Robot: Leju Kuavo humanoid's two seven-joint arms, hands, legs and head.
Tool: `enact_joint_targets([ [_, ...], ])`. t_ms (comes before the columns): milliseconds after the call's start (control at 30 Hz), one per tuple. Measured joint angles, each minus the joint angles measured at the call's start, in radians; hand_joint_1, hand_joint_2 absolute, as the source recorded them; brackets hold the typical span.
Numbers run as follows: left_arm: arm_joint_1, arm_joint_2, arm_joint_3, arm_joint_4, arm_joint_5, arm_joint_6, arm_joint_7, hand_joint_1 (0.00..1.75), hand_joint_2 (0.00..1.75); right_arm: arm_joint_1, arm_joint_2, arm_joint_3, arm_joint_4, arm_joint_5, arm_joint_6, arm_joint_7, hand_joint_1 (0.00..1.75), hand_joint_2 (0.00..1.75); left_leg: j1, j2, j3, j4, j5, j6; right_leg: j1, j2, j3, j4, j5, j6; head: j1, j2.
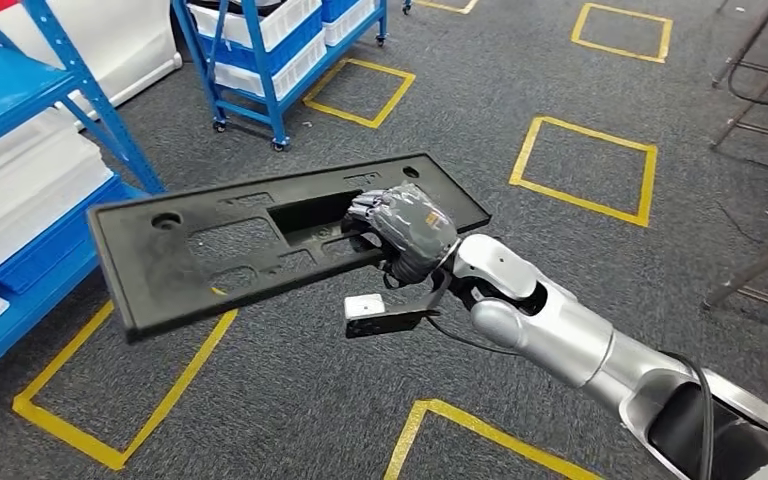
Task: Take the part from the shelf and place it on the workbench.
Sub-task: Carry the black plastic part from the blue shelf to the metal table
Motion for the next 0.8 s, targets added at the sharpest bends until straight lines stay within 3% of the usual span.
enact_joint_targets([
  [67,0.001,0.004,0.000,0.000,-0.001,-0.003,0.003,0.00,1.75,-0.002,0.027,0.012,0.008,0.009,-0.002,0.015,1.75,1.75,-0.002,-0.007,0.014,0.039,0.027,0.006,0.005,0.028,-0.028,0.004,0.022,0.000,0.000,0.000],
  [100,0.001,0.006,0.000,0.000,-0.003,-0.004,0.004,0.00,1.75,-0.002,0.034,0.019,0.011,0.010,-0.003,0.018,1.75,1.75,-0.004,-0.014,0.046,0.005,0.055,0.012,0.007,0.040,-0.041,0.007,0.032,0.001,0.000,0.000],
  [167,0.000,0.010,0.000,0.000,-0.004,-0.004,0.005,0.00,1.75,-0.002,0.045,0.028,0.014,0.010,-0.008,0.021,1.75,1.75,-0.007,-0.051,0.142,-0.133,0.082,0.029,0.008,0.059,-0.063,0.016,0.045,0.005,0.000,0.000],
  [233,0.002,0.014,0.000,-0.001,-0.006,-0.006,0.004,0.00,1.75,-0.003,0.050,0.034,0.016,0.008,-0.013,0.024,1.75,1.75,-0.009,-0.078,0.207,-0.236,0.069,0.037,0.007,0.074,-0.076,0.024,0.057,0.013,0.000,0.000],
  [333,0.001,0.013,0.000,-0.001,-0.008,-0.008,0.003,0.00,1.75,-0.003,0.053,0.040,0.019,0.008,-0.018,0.027,1.75,1.75,-0.007,-0.052,0.217,-0.270,0.072,0.041,0.006,0.088,-0.089,0.027,0.070,0.030,0.000,0.000],
  [400,0.002,0.013,0.000,-0.001,-0.012,-0.010,0.003,0.00,1.75,-0.007,0.056,0.044,0.021,0.008,-0.019,0.029,1.75,1.75,-0.002,-0.026,0.216,-0.283,0.087,0.051,0.006,0.057,-0.113,0.077,0.031,0.040,0.002,0.000],
  [467,0.005,0.013,0.000,-0.001,-0.019,-0.013,0.003,0.00,1.75,-0.010,0.062,0.048,0.024,0.008,-0.019,0.033,1.75,1.75,-0.002,0.000,0.207,-0.286,0.096,0.055,-0.003,0.016,-0.160,0.198,-0.046,0.052,0.003,0.000],
  [533,0.007,0.014,0.000,-0.001,-0.025,-0.013,0.004,0.00,1.75,-0.011,0.067,0.055,0.028,0.008,-0.018,0.036,1.75,1.75,-0.002,0.025,0.195,-0.282,0.101,0.051,-0.020,0.002,-0.186,0.291,-0.087,0.064,0.002,0.000],
  [567,0.007,0.015,0.000,-0.001,-0.026,-0.013,0.004,0.00,1.75,-0.011,0.068,0.057,0.030,0.008,-0.018,0.038,1.75,1.75,-0.001,0.036,0.189,-0.279,0.103,0.049,-0.028,-0.003,-0.172,0.285,-0.082,0.071,0.003,0.000],
  [600,0.008,0.015,0.000,-0.001,-0.027,-0.012,0.004,0.00,1.75,-0.011,0.068,0.059,0.032,0.008,-0.018,0.040,1.75,1.75,0.001,0.047,0.184,-0.275,0.104,0.045,-0.035,-0.010,-0.137,0.241,-0.062,0.076,0.002,0.000],
  [667,0.007,0.016,0.000,-0.001,-0.031,-0.011,0.004,0.00,1.75,-0.014,0.069,0.060,0.033,0.008,-0.018,0.042,1.75,1.75,0.002,0.064,0.178,-0.264,0.101,0.035,-0.039,-0.043,-0.051,0.110,-0.025,0.083,0.002,0.000],
  [733,0.007,0.018,0.000,-0.002,-0.035,-0.008,0.002,0.00,1.75,-0.017,0.070,0.060,0.033,0.008,-0.018,0.042,1.75,1.75,0.000,0.078,0.176,-0.255,0.096,0.019,-0.032,-0.062,-0.012,0.042,-0.017,0.077,0.002,0.000],
  [800,0.005,0.018,0.000,-0.002,-0.037,-0.006,0.000,0.00,1.75,-0.019,0.072,0.060,0.034,0.008,-0.018,0.042,1.75,1.75,0.001,0.093,0.177,-0.253,0.095,0.006,-0.024,-0.048,-0.017,0.039,-0.017,0.062,0.002,0.000],
])
